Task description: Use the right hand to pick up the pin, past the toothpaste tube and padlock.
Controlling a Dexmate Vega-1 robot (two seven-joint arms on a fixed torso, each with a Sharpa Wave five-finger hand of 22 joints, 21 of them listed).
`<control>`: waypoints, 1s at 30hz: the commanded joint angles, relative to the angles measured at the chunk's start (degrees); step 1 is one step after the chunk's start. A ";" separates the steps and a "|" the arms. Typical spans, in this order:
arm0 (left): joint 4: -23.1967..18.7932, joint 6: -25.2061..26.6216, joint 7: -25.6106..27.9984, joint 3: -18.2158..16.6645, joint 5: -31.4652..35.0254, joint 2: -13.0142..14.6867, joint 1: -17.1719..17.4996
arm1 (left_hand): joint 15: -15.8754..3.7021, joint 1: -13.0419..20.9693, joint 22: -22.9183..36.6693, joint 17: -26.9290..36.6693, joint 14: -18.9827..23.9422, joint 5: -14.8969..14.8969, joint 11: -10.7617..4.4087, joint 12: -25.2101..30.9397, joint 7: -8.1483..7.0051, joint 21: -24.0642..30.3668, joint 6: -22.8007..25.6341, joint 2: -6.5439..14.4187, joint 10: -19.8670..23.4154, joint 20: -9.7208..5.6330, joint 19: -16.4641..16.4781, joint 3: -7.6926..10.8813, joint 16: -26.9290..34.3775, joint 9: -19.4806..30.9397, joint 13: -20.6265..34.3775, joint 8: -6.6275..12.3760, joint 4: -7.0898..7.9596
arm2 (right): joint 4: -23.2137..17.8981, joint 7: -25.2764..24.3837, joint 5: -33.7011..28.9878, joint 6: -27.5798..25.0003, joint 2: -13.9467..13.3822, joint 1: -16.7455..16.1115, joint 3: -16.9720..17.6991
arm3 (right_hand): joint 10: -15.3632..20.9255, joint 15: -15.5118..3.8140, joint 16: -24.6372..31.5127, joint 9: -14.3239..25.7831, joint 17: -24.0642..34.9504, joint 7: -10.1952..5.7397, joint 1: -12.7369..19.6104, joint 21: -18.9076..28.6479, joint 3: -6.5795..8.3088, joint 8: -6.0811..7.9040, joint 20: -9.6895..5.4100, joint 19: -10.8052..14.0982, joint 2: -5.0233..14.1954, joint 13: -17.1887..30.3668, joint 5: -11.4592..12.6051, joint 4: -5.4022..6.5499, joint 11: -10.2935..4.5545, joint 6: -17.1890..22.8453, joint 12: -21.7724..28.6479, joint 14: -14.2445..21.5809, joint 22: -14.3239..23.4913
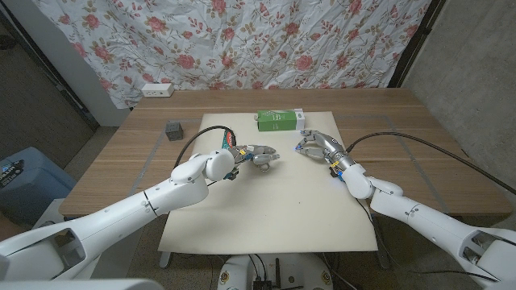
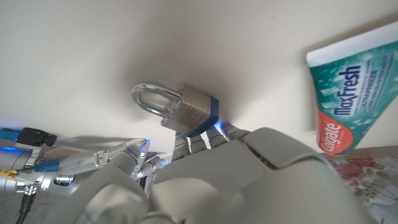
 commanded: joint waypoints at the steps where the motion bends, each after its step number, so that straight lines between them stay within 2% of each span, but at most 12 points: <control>1: -0.04 0.39 0.23 -0.08 0.18 0.14 -0.19 | -3.10 0.05 0.15 0.06 -0.12 0.45 -0.30 0.30 -0.35 0.17 0.39 6.53 0.16 -6.91 0.22 -0.08 0.17 0.13 0.14 0.04 0.01 | -0.25 0.75 -0.19 -1.16 -0.30 0.13 -0.36 | -0.33 -0.65 0.15 0.18 0.14 -0.55 0.21 0.21 0.00 0.41 0.35 0.42 -0.33 0.09 0.49 0.04 0.14 0.92 -0.14 0.24 0.18; 13: -0.51 0.86 -0.15 -0.12 0.61 0.71 -0.29 | -3.02 0.16 0.12 0.03 -0.15 0.50 -0.20 0.21 -0.32 0.07 0.21 6.56 -0.09 -6.87 0.08 -0.04 0.16 0.13 0.15 -0.02 -0.09 | -0.82 1.63 0.04 -2.16 -0.99 -0.08 -0.30 | -0.59 -0.40 0.10 0.13 0.20 -0.58 0.19 0.15 -0.06 0.04 0.50 0.27 -0.43 0.10 0.51 0.05 0.17 0.34 -0.21 0.17 0.19; 30: -1.01 1.97 -0.87 0.18 1.56 0.61 -0.42 | -2.79 0.30 0.08 -0.01 -0.38 0.56 -0.13 0.24 -0.36 -0.02 0.05 6.63 -0.11 -6.76 0.00 0.11 0.08 0.13 0.16 -0.05 -0.21 | -0.38 1.73 0.96 -0.48 -1.10 -0.09 -0.01 | -0.70 -0.38 0.05 0.09 0.28 -0.60 0.12 0.16 -0.15 -0.34 0.67 0.26 -0.54 0.11 0.53 0.08 0.33 -0.25 -0.20 0.15 0.20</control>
